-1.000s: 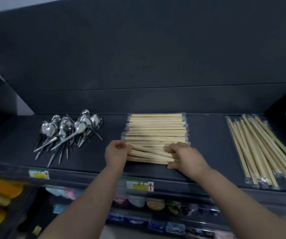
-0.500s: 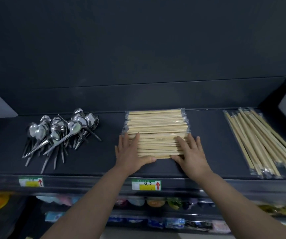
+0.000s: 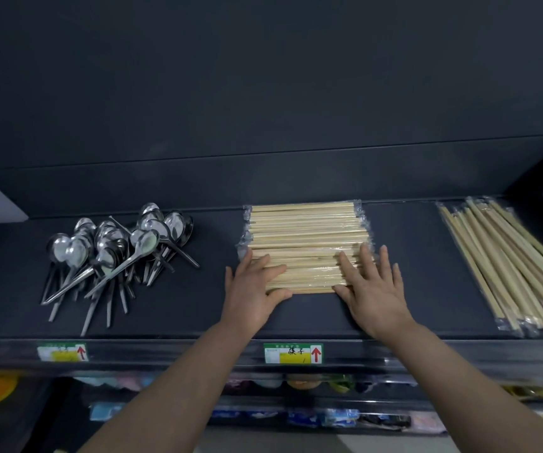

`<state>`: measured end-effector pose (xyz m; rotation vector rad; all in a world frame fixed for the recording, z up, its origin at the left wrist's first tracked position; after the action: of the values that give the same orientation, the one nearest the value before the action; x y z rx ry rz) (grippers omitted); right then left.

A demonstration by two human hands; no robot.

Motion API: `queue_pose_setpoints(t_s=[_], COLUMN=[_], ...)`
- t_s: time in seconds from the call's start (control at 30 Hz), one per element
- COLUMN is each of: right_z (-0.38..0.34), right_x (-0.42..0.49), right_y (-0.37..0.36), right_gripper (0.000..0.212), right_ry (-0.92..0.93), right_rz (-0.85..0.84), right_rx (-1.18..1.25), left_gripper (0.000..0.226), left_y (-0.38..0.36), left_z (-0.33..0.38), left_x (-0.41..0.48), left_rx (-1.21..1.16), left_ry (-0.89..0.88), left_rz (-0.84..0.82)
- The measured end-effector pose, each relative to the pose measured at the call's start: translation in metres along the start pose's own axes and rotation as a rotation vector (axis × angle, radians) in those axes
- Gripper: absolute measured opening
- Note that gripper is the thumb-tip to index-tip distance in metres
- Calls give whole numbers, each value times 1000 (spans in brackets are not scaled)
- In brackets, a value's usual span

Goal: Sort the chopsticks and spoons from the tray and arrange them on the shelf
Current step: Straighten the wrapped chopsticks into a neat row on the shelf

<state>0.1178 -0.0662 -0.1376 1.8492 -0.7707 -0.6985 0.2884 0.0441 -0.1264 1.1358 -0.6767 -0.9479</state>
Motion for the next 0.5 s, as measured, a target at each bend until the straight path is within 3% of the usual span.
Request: queue_pose_setpoints(t_s=[0.2,0.5], right_z=[1,-1], right_x=[2,11], right_y=[-7,-1], right_gripper=[69,54], right_ry=[16,4], right_rz=[-81,5], right_rx=[9,46], left_gripper=[81,65], left_y=[-14,-17], left_z=[-7,-2], left_x=[-3,14], left_rx=[145,217], left_ry=[97,49], left_rz=[-124,-180])
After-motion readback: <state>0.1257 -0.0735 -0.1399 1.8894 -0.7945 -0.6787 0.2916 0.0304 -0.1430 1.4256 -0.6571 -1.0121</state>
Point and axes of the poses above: each hand's wrist, its own x-axis towards the middle knuckle, its own y-axis out of the back of the hand, z = x × y, the point moved 10 cm from there along x, towards the middle knuckle, and after that the axes turned 10 degrees about x, right-handed, at the moved point
